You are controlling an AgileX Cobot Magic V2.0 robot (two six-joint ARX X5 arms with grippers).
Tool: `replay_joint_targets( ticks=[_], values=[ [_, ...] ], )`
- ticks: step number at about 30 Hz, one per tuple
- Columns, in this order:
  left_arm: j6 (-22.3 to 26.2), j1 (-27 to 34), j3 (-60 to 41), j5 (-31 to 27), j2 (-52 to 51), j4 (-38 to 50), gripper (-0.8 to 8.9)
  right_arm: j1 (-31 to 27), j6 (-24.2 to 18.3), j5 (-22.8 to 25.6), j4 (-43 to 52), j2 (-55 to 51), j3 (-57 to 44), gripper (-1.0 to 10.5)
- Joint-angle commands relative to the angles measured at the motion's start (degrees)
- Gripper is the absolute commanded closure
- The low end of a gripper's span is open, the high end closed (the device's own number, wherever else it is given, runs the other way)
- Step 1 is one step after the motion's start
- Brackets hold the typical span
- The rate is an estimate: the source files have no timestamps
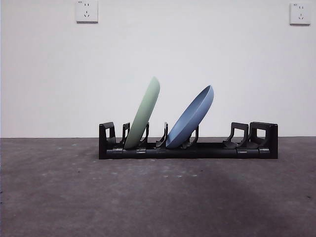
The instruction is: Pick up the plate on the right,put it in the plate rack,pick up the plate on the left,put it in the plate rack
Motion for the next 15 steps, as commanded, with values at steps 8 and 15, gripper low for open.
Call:
replay_joint_targets(
  ticks=[8, 15],
  values=[
    [-0.4, 0.2, -0.6, 0.0, -0.1, 0.7, 8.17, -0.1, 0.5, 0.1, 4.6, -11.6, -20.9, 9.4],
    [-0.4, 0.2, -0.6, 0.0, -0.1, 0.7, 8.17, -0.1, 2.9, 1.4, 5.0, -15.4, -28.1, 9.4]
  ],
)
